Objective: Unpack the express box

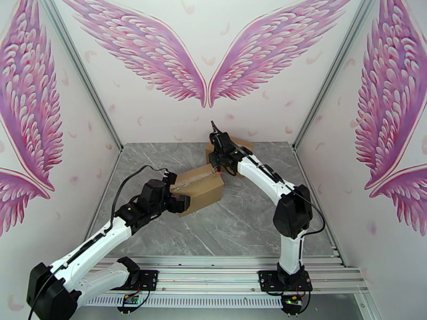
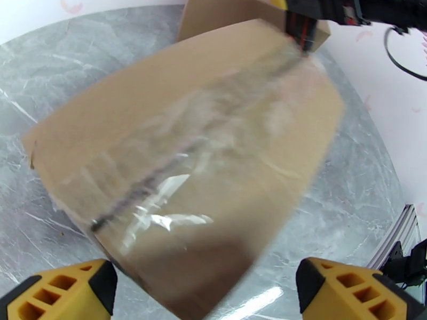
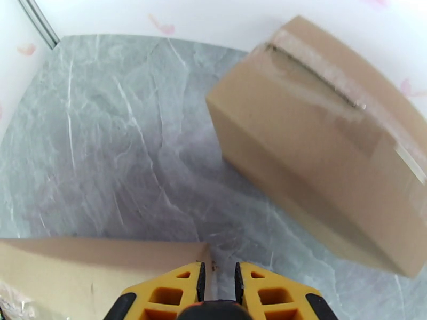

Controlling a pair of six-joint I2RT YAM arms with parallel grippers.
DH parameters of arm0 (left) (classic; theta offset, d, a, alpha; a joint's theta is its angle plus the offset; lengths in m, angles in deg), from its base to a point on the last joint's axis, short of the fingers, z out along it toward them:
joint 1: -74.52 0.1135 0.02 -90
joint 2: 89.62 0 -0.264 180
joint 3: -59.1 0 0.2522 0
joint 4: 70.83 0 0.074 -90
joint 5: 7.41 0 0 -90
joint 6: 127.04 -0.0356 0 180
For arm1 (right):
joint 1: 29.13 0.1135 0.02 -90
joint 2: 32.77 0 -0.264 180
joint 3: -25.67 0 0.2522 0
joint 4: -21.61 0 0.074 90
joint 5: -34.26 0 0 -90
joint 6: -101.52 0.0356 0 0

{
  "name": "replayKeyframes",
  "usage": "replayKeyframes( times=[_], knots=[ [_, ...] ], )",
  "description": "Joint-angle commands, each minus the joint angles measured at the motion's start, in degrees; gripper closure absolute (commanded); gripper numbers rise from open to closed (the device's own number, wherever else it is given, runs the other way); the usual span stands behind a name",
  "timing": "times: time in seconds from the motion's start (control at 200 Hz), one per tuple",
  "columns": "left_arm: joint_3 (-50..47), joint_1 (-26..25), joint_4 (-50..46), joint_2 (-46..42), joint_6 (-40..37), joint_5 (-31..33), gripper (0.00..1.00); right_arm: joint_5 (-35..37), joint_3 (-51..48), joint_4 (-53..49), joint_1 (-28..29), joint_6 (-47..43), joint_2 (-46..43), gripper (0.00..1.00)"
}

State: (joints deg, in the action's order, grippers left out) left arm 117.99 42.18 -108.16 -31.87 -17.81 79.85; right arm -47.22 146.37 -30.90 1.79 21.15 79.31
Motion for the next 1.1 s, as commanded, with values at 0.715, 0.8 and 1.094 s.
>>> replayKeyframes(
  times=[0.715, 0.8, 1.094],
  knots=[
    [23.9, 15.2, -0.2, 26.0, -10.3, -9.2, 0.05, -3.3, -32.8, 6.9, 6.8, 4.6, -26.6, 1.00],
    [22.3, 15.1, -0.2, 25.8, -9.4, -11.7, 0.06, -4.0, -30.7, 8.2, 7.3, 5.2, -23.6, 1.00],
    [14.2, 14.2, -2.1, 18.9, -8.0, -14.3, 0.06, 0.8, -23.9, 10.3, 7.3, 3.8, -16.5, 1.00]
  ],
)
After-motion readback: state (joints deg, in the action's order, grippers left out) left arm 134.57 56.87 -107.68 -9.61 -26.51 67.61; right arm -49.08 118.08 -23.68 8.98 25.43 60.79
